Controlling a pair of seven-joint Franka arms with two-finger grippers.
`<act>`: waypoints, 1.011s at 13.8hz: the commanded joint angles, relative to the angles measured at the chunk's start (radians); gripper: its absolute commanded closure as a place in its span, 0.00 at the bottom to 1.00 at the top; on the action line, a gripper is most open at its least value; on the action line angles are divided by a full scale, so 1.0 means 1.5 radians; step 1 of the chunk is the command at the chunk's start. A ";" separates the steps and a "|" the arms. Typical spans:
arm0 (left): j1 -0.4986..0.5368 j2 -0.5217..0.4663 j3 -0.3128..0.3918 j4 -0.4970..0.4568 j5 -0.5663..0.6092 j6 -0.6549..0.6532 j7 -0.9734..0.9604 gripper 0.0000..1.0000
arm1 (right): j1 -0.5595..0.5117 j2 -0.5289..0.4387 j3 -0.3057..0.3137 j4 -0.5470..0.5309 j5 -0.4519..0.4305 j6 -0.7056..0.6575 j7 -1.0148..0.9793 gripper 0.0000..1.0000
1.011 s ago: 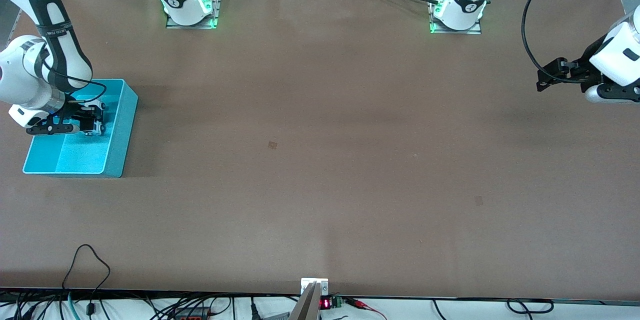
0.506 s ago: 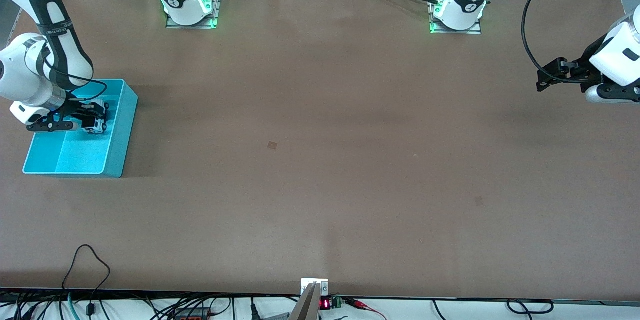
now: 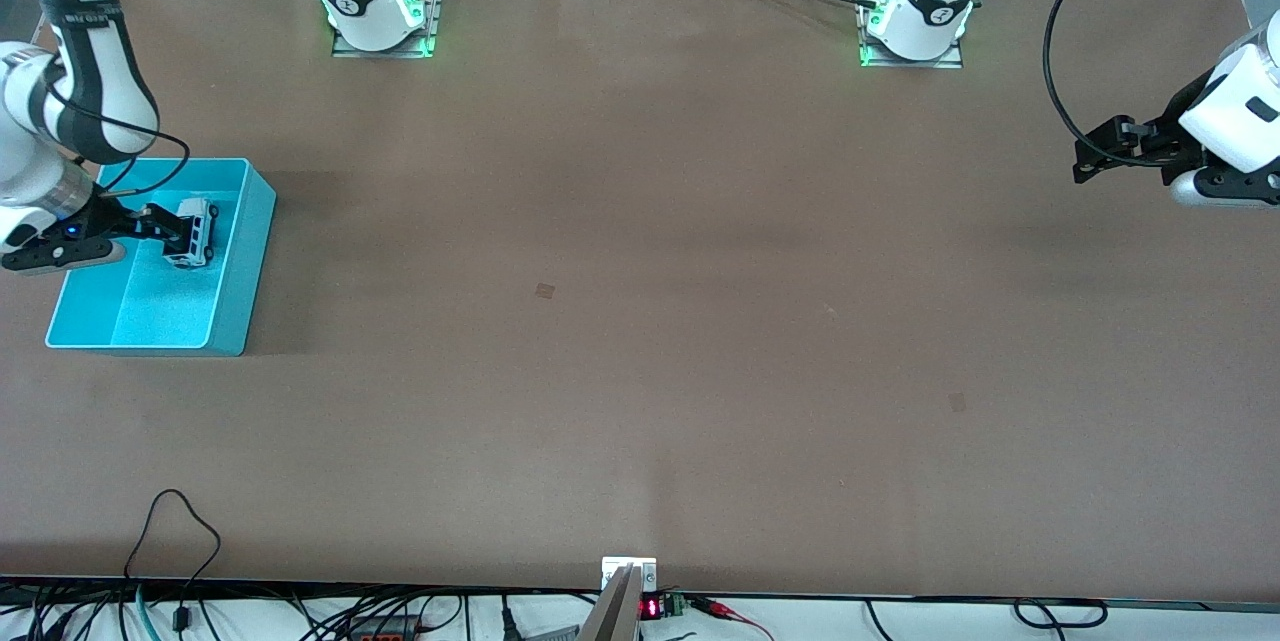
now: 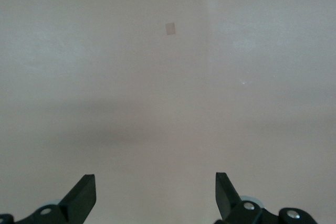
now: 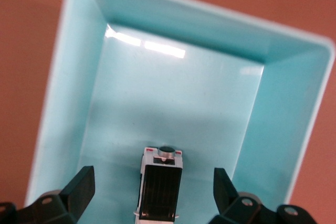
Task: Wind and store white jeep toy
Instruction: 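Lower the jeep into the blue bin and open the right gripper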
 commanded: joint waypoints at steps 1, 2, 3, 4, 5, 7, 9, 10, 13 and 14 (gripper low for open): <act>0.005 -0.005 0.003 0.007 -0.007 -0.013 0.004 0.00 | 0.031 -0.010 0.000 0.106 0.003 -0.140 0.003 0.00; 0.005 -0.005 0.003 0.007 -0.007 -0.012 0.004 0.00 | 0.046 -0.009 0.000 0.138 0.003 -0.177 0.025 0.00; 0.004 -0.006 0.003 0.007 -0.007 -0.014 0.004 0.00 | 0.057 -0.009 0.000 0.159 0.002 -0.193 0.044 0.00; 0.005 -0.006 0.003 0.007 -0.008 -0.014 0.004 0.00 | 0.071 -0.010 0.000 0.175 0.003 -0.202 0.052 0.00; 0.004 -0.005 0.003 0.007 -0.007 -0.013 0.004 0.00 | 0.080 -0.011 0.000 0.185 0.003 -0.210 0.057 0.00; 0.004 -0.006 0.003 0.007 -0.007 -0.013 0.004 0.00 | 0.087 -0.014 0.001 0.207 0.003 -0.235 0.093 0.00; 0.004 -0.006 0.002 0.007 -0.007 -0.013 0.004 0.00 | 0.112 -0.038 0.005 0.215 0.007 -0.272 0.121 0.00; 0.004 -0.006 0.002 0.007 -0.007 -0.013 0.004 0.00 | 0.118 -0.051 0.006 0.217 0.009 -0.287 0.151 0.00; 0.004 -0.006 0.002 0.007 -0.008 -0.013 0.004 0.00 | 0.114 -0.092 0.050 0.218 0.009 -0.336 0.234 0.00; 0.004 -0.006 0.001 0.007 -0.008 -0.013 0.004 0.00 | 0.109 -0.102 0.069 0.218 0.009 -0.344 0.266 0.00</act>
